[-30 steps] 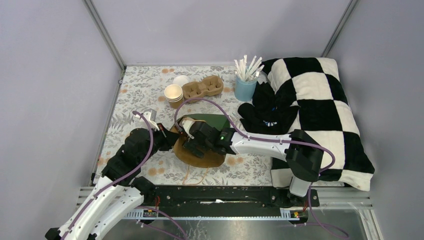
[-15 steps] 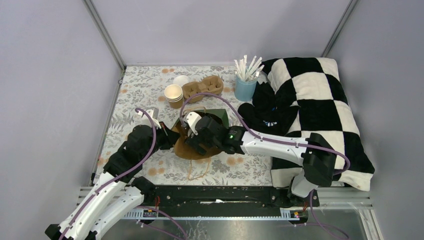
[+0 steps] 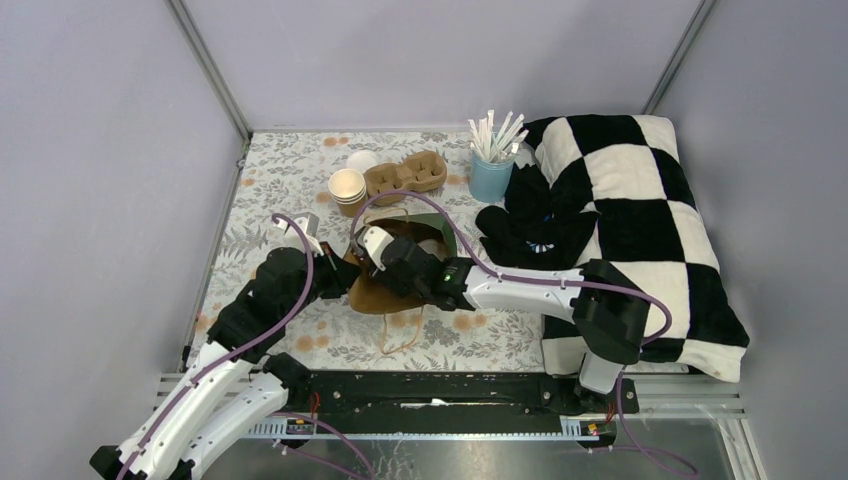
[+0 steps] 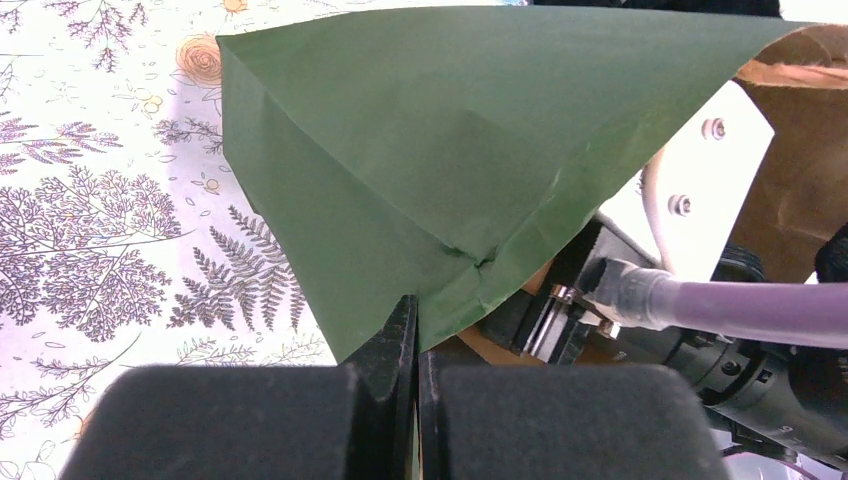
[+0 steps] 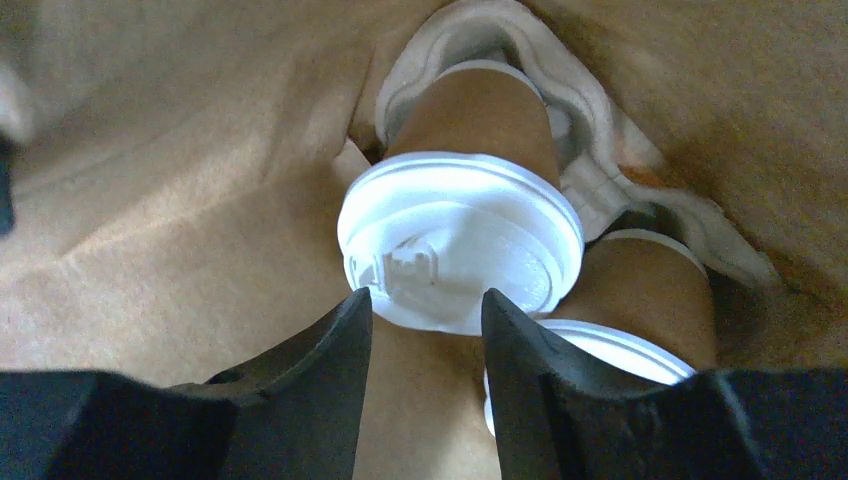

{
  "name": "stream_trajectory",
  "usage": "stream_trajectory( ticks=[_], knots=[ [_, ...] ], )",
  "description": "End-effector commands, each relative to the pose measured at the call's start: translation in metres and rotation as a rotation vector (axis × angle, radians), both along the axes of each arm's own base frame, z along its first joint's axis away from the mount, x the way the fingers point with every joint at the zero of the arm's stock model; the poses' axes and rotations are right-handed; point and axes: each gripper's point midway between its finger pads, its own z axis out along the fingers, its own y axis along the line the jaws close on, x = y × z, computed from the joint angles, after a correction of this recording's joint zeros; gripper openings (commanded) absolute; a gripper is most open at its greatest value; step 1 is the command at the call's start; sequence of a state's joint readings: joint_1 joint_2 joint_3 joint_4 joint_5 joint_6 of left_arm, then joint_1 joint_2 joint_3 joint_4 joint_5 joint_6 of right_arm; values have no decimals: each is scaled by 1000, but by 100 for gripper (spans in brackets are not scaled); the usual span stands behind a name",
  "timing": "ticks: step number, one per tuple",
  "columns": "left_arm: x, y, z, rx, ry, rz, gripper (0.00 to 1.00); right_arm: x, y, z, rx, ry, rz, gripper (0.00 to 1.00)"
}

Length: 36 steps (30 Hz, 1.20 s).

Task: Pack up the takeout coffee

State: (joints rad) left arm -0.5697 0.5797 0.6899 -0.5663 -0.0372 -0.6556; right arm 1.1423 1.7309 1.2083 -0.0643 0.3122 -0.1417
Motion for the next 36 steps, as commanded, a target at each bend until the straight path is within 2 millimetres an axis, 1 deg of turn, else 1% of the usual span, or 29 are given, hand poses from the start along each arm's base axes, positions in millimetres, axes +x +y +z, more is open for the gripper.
stream_trajectory(
  ticks=[1,5,7,9,12,17,19,21,24,25,27,28,30,32,35,36],
  knots=[
    [-1,-7,14,-35,-17,-29,0,20,28,32,141,-76,-18,50],
    [-3,-11,14,-45,-13,-54,0,20,40,36,185,-64,-9,51],
    [-4,-12,13,-44,-10,-60,0,24,40,37,192,-69,-34,55],
    [-4,-13,14,-45,-9,-65,0,32,38,37,192,-87,-86,55],
    [-5,-14,14,-44,-8,-71,0,35,43,37,216,-90,-104,50],
    [-6,-12,12,-36,-1,-67,0,38,55,22,242,-60,-127,46],
    [-6,-10,12,-35,-1,-61,0,39,62,23,261,-51,-118,41],
    [-6,-8,13,-32,-4,-50,0,38,66,27,265,-35,-118,39],
    [-5,-7,25,-34,-25,-47,0,35,62,32,253,-32,-106,43],
    [-4,-8,36,-41,-41,-53,0,35,59,33,235,-33,-108,45],
    [-3,-12,47,-45,-37,-65,0,31,53,33,189,-26,-89,47],
    [-4,-13,50,-45,-26,-72,0,28,52,37,185,-20,-72,47],
    [-5,-19,57,-55,3,-92,0,20,44,37,144,12,-50,47],
    [-7,-23,60,-63,25,-108,0,17,37,41,127,34,-73,45],
    [-9,-22,67,-85,30,-101,0,12,28,48,92,62,-87,45],
    [-10,-21,68,-89,37,-92,0,11,27,54,75,69,-88,47]
  ],
)
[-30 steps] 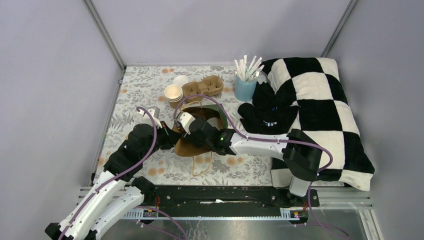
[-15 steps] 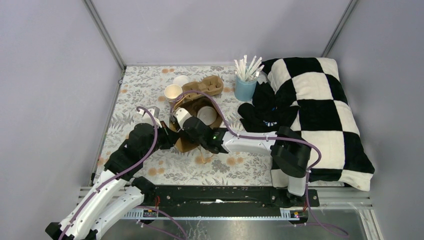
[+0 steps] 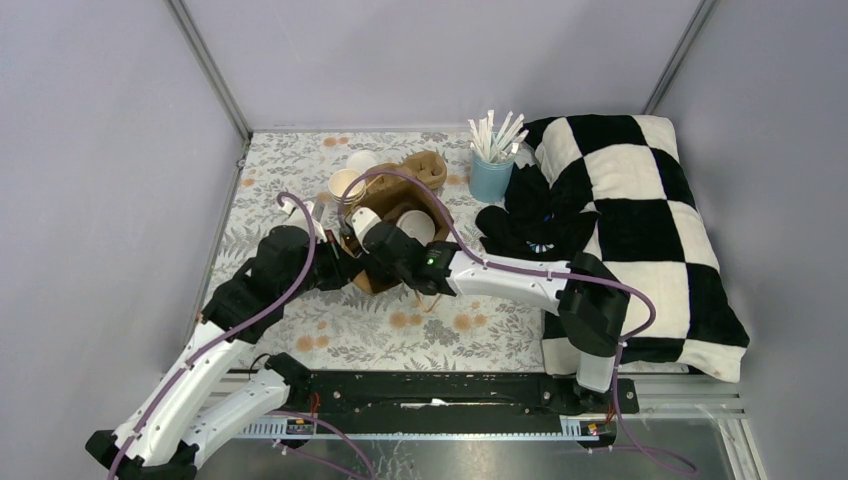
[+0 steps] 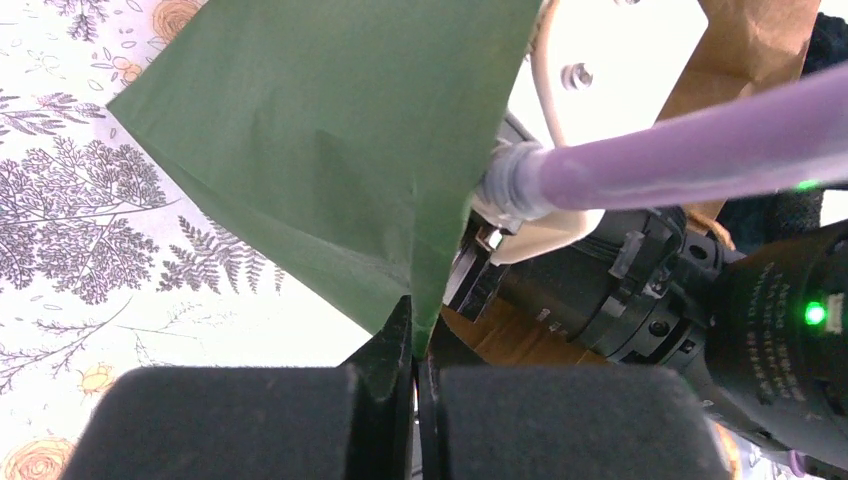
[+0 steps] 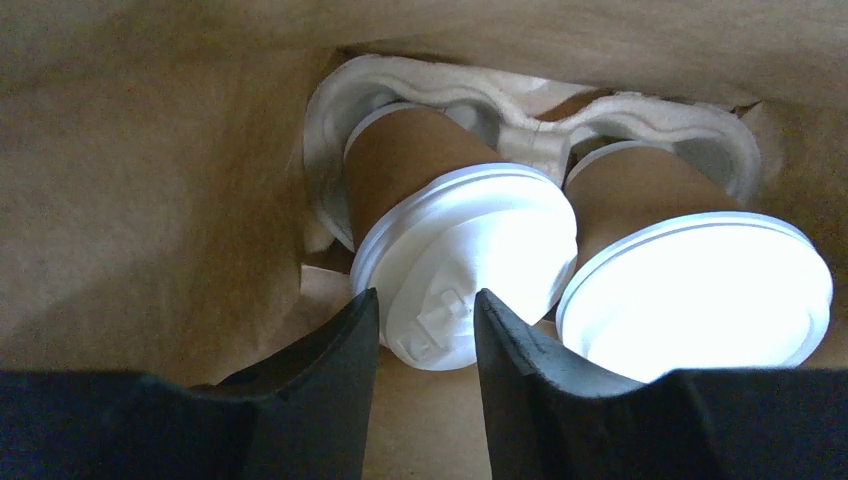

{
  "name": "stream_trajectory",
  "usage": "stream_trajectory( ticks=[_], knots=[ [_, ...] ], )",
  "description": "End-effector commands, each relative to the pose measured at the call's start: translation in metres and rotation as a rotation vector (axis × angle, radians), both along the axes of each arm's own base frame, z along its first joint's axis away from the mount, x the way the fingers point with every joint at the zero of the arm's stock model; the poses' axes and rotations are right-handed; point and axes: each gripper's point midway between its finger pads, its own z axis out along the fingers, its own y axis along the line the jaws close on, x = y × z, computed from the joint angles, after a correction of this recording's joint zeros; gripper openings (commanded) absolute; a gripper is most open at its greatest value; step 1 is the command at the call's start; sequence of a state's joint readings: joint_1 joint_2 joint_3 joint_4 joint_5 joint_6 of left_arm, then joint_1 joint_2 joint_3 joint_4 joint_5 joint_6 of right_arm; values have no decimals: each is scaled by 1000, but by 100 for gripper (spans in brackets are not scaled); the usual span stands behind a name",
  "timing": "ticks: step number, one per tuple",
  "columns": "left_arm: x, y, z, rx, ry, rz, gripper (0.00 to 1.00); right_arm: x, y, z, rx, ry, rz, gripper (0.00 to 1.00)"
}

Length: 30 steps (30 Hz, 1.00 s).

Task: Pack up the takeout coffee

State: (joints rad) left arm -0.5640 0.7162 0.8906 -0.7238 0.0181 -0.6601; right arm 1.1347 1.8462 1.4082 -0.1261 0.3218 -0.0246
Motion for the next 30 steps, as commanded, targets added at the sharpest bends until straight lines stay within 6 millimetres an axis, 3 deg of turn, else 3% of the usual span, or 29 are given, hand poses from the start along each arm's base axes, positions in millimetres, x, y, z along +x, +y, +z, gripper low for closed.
stream_trajectory(
  ticks=[1,17,22,30],
  knots=[
    [-7,-11,43,-118,-49,-33,0,-8,-11,39,-30,33,4,48],
    [-12,2,18,-68,157,107,0,-55,-44,68,-127,233,85,78],
    [-7,14,19,-42,147,176,0,-59,-49,105,-77,232,72,88],
    [-3,13,15,-32,160,192,0,-72,-35,163,24,269,133,99]
  ],
)
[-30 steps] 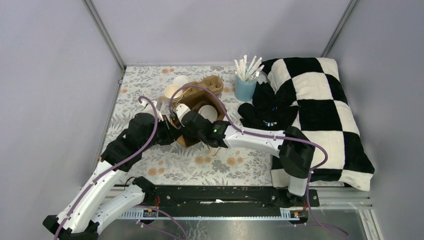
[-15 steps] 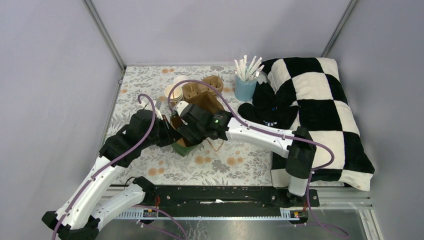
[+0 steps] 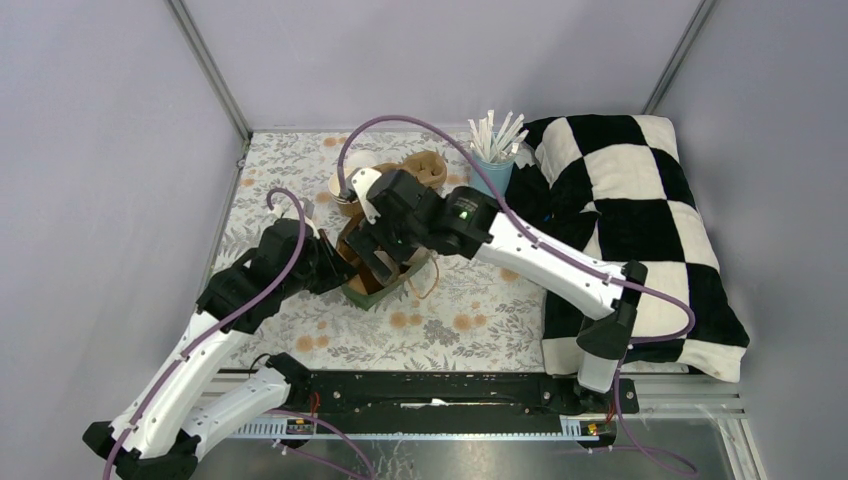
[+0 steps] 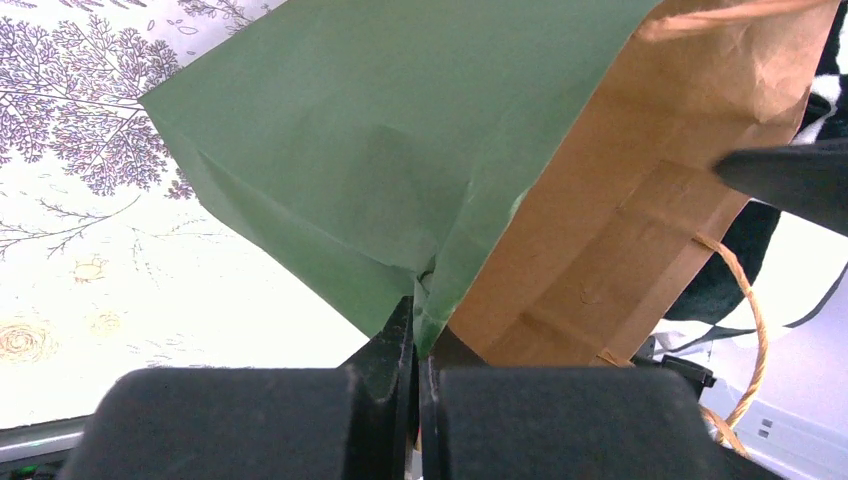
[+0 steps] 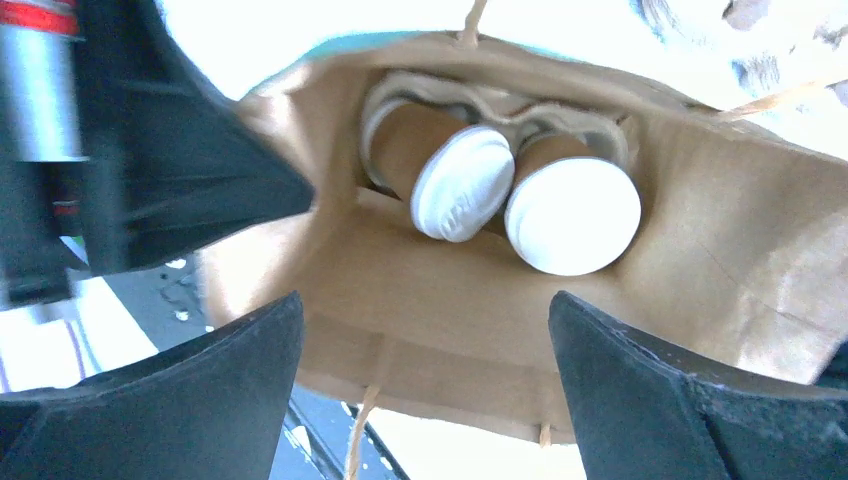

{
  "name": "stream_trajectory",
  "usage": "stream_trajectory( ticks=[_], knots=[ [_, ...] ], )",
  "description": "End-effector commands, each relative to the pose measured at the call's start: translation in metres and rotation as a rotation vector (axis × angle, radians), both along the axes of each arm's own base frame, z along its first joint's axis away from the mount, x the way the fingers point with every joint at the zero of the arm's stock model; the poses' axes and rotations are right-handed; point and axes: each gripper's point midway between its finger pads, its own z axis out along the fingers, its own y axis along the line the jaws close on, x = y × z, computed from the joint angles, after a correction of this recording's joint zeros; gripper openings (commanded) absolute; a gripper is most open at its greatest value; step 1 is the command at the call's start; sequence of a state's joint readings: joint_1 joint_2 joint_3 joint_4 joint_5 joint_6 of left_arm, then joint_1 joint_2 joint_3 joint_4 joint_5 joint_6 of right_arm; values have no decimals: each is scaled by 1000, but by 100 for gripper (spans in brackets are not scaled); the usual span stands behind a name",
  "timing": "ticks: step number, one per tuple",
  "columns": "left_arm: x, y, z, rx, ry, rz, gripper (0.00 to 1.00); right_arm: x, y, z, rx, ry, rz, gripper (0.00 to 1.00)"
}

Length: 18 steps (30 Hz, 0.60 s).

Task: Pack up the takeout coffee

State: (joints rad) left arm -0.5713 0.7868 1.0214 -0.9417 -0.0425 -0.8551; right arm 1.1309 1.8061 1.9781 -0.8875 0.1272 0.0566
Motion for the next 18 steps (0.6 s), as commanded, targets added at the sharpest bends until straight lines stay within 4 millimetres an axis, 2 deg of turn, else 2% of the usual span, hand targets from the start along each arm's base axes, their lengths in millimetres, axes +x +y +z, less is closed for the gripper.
stream_trajectory(
  ticks=[1,5,8,11,13,16,18],
  knots=[
    [10,2,15,-5,-39,39,0,-22,-4,45,83,47,54,99],
    [12,6,16,12,-32,65,0,-27,-12,79,156,3,81,100],
    [13,11,15,36,-17,96,1,-16,-26,115,221,-96,22,100],
    [16,17,15,63,-5,126,3,7,-49,151,266,-209,-102,100],
    [18,19,16,81,-1,140,6,23,-63,166,292,-237,-173,100],
    [22,24,19,116,2,164,9,47,-84,179,314,-282,-268,100],
    [25,30,23,147,-5,183,9,72,-105,181,318,-291,-366,100]
  ],
)
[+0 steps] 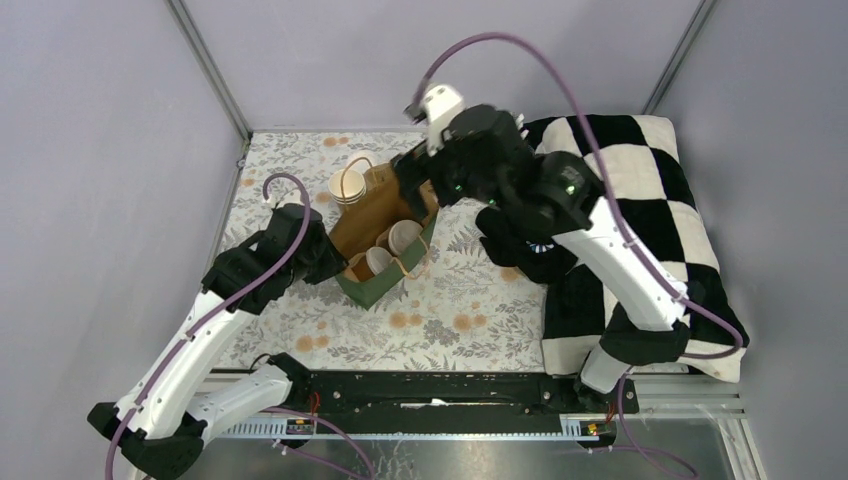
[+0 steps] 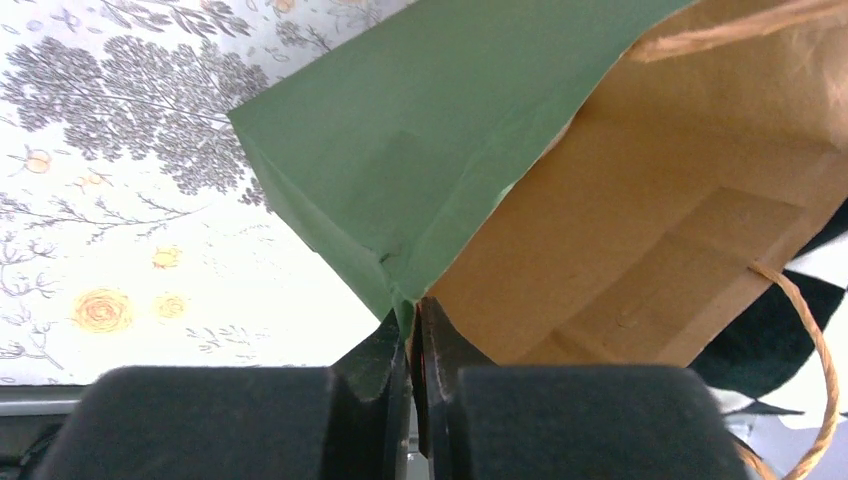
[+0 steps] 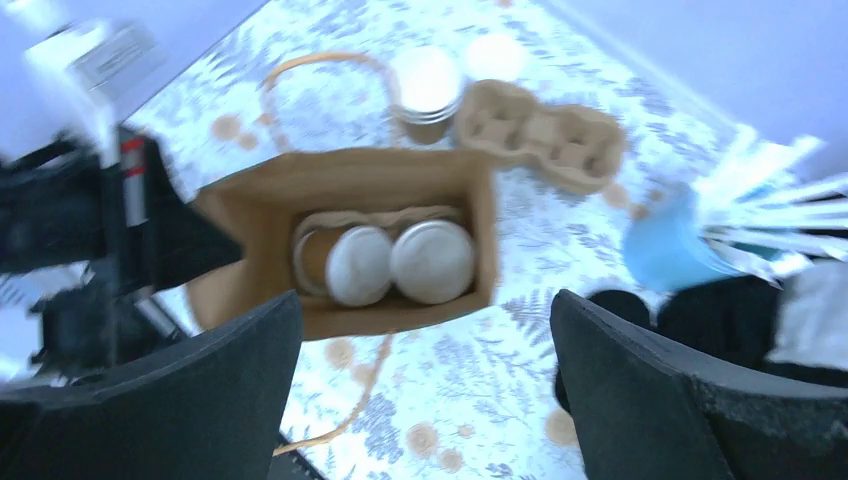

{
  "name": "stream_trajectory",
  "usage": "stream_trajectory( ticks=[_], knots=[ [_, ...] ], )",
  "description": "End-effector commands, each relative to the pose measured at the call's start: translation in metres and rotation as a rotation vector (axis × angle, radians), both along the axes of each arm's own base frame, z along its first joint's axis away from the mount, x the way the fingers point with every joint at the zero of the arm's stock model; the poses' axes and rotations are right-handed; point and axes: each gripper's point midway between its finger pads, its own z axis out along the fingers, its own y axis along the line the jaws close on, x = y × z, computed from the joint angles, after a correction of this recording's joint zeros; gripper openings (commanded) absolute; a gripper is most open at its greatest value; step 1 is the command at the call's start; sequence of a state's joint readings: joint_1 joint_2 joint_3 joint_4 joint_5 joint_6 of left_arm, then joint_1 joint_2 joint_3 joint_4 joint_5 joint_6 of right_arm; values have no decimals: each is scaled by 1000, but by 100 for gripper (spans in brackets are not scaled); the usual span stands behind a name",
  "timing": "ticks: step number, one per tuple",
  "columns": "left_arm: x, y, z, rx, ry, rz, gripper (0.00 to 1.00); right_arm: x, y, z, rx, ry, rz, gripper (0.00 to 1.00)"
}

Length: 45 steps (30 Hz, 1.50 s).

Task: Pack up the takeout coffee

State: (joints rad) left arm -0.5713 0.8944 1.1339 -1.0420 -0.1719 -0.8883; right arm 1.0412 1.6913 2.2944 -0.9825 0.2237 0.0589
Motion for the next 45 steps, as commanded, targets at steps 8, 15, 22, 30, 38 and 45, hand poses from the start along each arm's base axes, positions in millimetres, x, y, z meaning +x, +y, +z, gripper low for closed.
stream_trajectory(
  ticks=[8,15,22,30,38,45],
  knots=[
    [19,29,41,140,-86,96,35,141,-98,-31,-16,67,-368,100],
    [19,33,59,149,-130,84,59,220,-123,-93,-38,169,-451,92],
    [8,33,74,101,-168,58,68,271,-159,-135,-152,89,-607,74],
    [0,35,92,54,-225,53,71,313,-161,-161,-208,18,-636,45],
    [-4,30,96,27,-233,20,71,340,-165,-177,-258,-42,-678,50],
    [-7,34,101,21,-254,28,71,336,-170,-161,-269,-60,-687,0]
  ],
)
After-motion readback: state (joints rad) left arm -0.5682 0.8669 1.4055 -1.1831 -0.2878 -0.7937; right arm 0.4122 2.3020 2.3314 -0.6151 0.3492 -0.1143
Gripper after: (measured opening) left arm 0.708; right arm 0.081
